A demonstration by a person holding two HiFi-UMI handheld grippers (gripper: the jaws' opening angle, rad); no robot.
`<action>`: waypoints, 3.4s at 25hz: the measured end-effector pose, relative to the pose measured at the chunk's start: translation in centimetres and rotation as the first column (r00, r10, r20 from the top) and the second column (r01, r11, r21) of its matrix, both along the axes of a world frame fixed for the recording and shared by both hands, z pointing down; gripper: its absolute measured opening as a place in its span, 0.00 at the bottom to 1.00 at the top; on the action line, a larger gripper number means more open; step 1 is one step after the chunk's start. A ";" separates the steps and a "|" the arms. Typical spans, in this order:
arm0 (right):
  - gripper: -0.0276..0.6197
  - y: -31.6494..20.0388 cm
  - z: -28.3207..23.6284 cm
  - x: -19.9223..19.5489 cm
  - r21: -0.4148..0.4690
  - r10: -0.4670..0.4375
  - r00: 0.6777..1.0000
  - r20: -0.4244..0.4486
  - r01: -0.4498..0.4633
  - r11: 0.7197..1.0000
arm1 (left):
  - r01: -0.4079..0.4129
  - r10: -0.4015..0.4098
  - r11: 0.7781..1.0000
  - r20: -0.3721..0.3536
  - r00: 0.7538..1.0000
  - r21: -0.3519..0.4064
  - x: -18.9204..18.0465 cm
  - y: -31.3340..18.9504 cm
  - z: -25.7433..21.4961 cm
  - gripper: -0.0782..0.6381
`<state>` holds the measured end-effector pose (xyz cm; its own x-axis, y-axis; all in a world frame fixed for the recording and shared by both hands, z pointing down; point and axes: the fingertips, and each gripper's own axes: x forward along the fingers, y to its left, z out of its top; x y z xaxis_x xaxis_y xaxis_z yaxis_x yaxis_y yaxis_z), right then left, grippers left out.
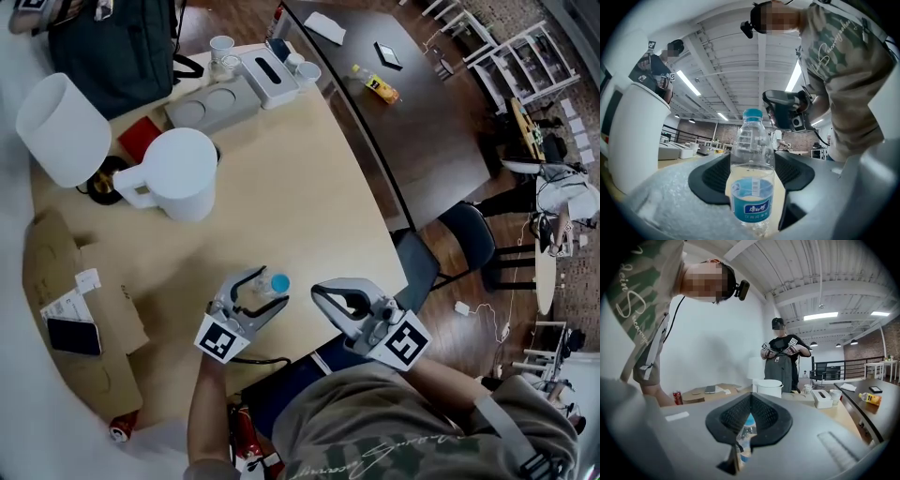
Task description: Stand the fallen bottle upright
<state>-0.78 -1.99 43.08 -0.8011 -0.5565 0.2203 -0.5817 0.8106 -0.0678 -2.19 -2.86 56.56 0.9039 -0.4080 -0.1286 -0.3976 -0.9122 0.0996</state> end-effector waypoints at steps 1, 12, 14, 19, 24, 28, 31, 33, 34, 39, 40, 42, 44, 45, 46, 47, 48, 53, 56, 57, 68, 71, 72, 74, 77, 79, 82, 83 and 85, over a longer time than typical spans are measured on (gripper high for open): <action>0.05 0.0 0.0 -0.2 -0.002 0.000 1.000 0.002 0.000 1.000 | 0.006 -0.006 1.000 -0.005 1.000 0.000 -0.3 0.0 -0.1 0.54; 0.05 -0.2 0.2 -1.2 -0.016 0.004 1.000 -0.015 -0.004 1.000 | -0.013 0.013 1.000 0.026 1.000 -0.001 -2.9 1.1 -0.3 0.54; 0.05 -0.2 0.4 -1.3 -0.020 0.001 1.000 -0.020 -0.001 1.000 | -0.012 0.012 1.000 0.037 0.999 -0.004 -3.4 1.6 -0.3 0.54; 0.05 -0.3 0.9 -2.1 -0.044 -0.002 1.000 -0.013 0.002 0.999 | 0.013 -0.013 1.000 0.032 0.999 -0.008 -4.4 2.1 -0.4 0.54; 0.05 -0.2 1.2 -3.5 -0.043 -0.028 0.999 -0.015 0.027 0.999 | 0.023 -0.022 1.000 0.036 0.999 -0.012 -5.5 2.5 -0.3 0.54; 0.05 0.0 1.5 -4.3 -0.047 -0.047 0.999 -0.026 0.045 0.998 | 0.038 -0.038 0.999 0.026 0.999 -0.025 -6.1 2.4 -0.2 0.55; 0.05 -0.1 1.7 -4.8 -0.051 -0.054 0.998 -0.029 0.052 0.997 | 0.039 -0.039 0.999 0.022 0.999 -0.010 -6.4 2.4 -0.5 0.57; 0.05 -0.1 1.7 -5.1 -0.051 -0.056 0.998 -0.032 0.054 0.997 | 0.039 -0.039 0.999 0.017 0.999 -0.013 -6.7 2.6 -0.7 0.58; 0.05 -0.1 1.7 -5.2 -0.050 -0.057 0.998 -0.034 0.055 0.997 | 0.039 -0.039 0.999 0.014 0.999 -0.016 -6.8 2.7 -0.7 0.57; 0.05 -0.2 1.0 -5.7 -0.038 -0.050 0.998 -0.025 0.049 0.998 | 0.047 -0.046 0.999 0.022 0.999 -0.024 -7.9 3.7 -1.3 0.57; 0.05 -0.3 0.7 -5.8 -0.035 -0.046 0.999 -0.022 0.045 0.998 | 0.053 -0.052 0.998 0.027 0.998 -0.024 -8.2 3.9 -1.6 0.57; 0.05 -0.3 0.0 -5.8 -0.027 -0.038 0.999 -0.013 0.037 0.999 | 0.064 -0.063 0.998 0.051 0.997 -0.016 -8.6 4.5 -2.4 0.57; 0.05 0.0 -0.7 -5.8 -0.016 -0.033 0.999 -0.008 0.033 0.999 | 0.076 -0.076 0.997 0.069 0.995 -0.001 -8.8 5.3 -4.1 0.57; 0.05 0.2 -1.0 -5.6 -0.008 -0.031 1.000 -0.005 0.031 0.999 | 0.085 -0.086 0.996 0.070 0.994 0.008 -8.8 5.8 -5.2 0.57; 0.05 0.3 -1.4 -5.4 -0.001 -0.029 1.000 0.001 0.029 1.000 | 0.098 -0.099 0.995 0.072 0.993 0.018 -8.8 6.3 -6.3 0.57; 0.05 0.5 -1.8 -5.1 0.007 -0.026 1.000 0.010 0.026 1.000 | 0.114 -0.116 0.993 0.074 0.991 0.030 -8.8 6.8 -7.6 0.56; 0.05 0.6 -2.3 -4.8 0.015 -0.026 0.999 0.022 0.025 1.000 | 0.134 -0.137 0.990 0.078 0.988 0.042 -8.7 7.5 -8.9 0.56; 0.05 2.7 -5.4 -1.7 0.061 -0.045 0.994 0.097 0.039 0.997 | 0.249 -0.262 0.960 0.105 0.959 0.125 -7.0 10.6 -15.8 0.18; 0.05 5.4 -6.8 0.9 0.110 -0.077 0.988 0.133 0.063 0.992 | 0.310 -0.326 0.940 0.112 0.939 0.143 -4.8 12.8 -18.3 0.12; 0.05 6.5 -7.2 1.7 0.128 -0.094 0.985 0.145 0.075 0.989 | 0.328 -0.346 0.933 0.116 0.931 0.147 -3.9 13.6 -19.0 0.12; 0.05 18.6 -11.8 9.7 0.128 -0.207 0.947 0.246 0.180 0.975 | 0.416 -0.417 0.909 0.104 0.903 0.032 5.9 23.9 -23.5 0.12; 0.05 20.0 -12.9 10.1 0.145 -0.203 0.944 0.259 0.170 0.975 | 0.449 -0.448 0.893 0.133 0.884 0.025 5.4 25.0 -24.5 0.12; 0.05 20.4 -13.3 10.2 0.154 -0.203 0.945 0.257 0.167 0.974 | 0.462 -0.460 0.887 0.135 0.878 0.021 5.1 25.4 -24.8 0.12; 0.05 21.2 -13.9 10.1 0.168 -0.202 0.943 0.264 0.161 0.973 | 0.482 -0.480 0.876 0.135 0.867 0.015 4.1 26.1 -25.4 0.12; 0.05 22.6 -14.9 9.3 0.178 -0.194 0.935 0.297 0.145 0.973 | 0.494 -0.491 0.869 0.144 0.859 0.014 2.6 26.8 -26.1 0.12; 0.05 23.7 -15.3 8.4 0.198 -0.200 0.938 0.284 0.146 0.969 | 0.500 -0.497 0.866 0.150 0.855 0.019 1.8 27.2 -26.5 0.12; 0.05 25.3 -15.4 7.1 0.219 -0.213 0.945 0.248 0.160 0.963 | 0.541 -0.544 0.839 0.169 0.822 0.067 0.8 27.3 -27.1 0.12; 0.05 25.6 -15.5 6.9 0.220 -0.213 0.947 0.242 0.160 0.962 | 0.548 -0.555 0.832 0.178 0.813 0.091 0.8 27.3 -27.3 0.12; 0.05 26.0 -15.9 6.6 0.223 -0.207 0.949 0.237 0.155 0.963 | 0.535 -0.548 0.837 0.184 0.816 0.115 1.3 27.1 -27.7 0.12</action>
